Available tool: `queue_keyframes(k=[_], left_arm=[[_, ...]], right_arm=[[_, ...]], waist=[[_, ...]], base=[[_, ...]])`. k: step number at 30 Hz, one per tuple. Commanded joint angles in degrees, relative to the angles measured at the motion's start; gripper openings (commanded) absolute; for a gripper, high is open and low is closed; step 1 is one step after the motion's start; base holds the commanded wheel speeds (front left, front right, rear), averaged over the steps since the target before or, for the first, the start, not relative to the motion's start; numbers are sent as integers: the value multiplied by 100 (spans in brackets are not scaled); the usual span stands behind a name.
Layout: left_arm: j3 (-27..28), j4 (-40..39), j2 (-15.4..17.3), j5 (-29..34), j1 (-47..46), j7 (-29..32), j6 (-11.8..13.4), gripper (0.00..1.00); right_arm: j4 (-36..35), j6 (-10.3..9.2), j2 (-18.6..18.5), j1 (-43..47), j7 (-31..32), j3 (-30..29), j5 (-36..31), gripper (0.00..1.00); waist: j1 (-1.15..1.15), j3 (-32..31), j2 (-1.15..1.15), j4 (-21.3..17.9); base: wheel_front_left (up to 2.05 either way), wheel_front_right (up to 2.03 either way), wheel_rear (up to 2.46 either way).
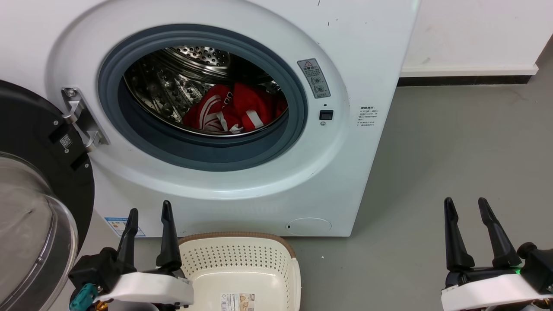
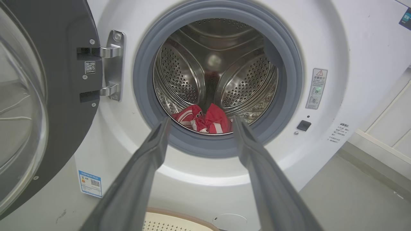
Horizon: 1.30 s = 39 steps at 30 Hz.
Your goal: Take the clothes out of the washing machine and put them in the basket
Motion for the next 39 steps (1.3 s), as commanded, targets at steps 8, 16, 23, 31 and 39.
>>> queue_keyframes(k=[8, 16, 23, 31, 39], left_arm=[[-48, -74, 22, 500, 78, -142, 48, 100], [-68, -72, 24, 817, 122, -241, 71, 100], [-76, -35, 25, 1065, 168, -320, 90, 100], [-93, 24, 28, 1328, 236, -403, 131, 100], [-125, 40, 29, 1526, 275, -469, 150, 100]], right_arm=[[-127, -2, -26, 89, -152, 5, -428, 100], [-204, -2, -26, 158, -241, 26, -652, 100], [-223, -2, -26, 199, -324, 41, -824, 100], [-272, -2, -25, 266, -411, 89, -1131, 100], [-300, -3, -24, 322, -463, 127, -1389, 100]], waist=[[0, 3, 0, -6], [0, 7, 0, -11], [0, 7, 0, -8], [0, -8, 0, -7], [0, -10, 0, 2]], base=[[0, 0, 0], [0, 0, 0], [0, 0, 0], [0, 0, 0], [0, 0, 0]])
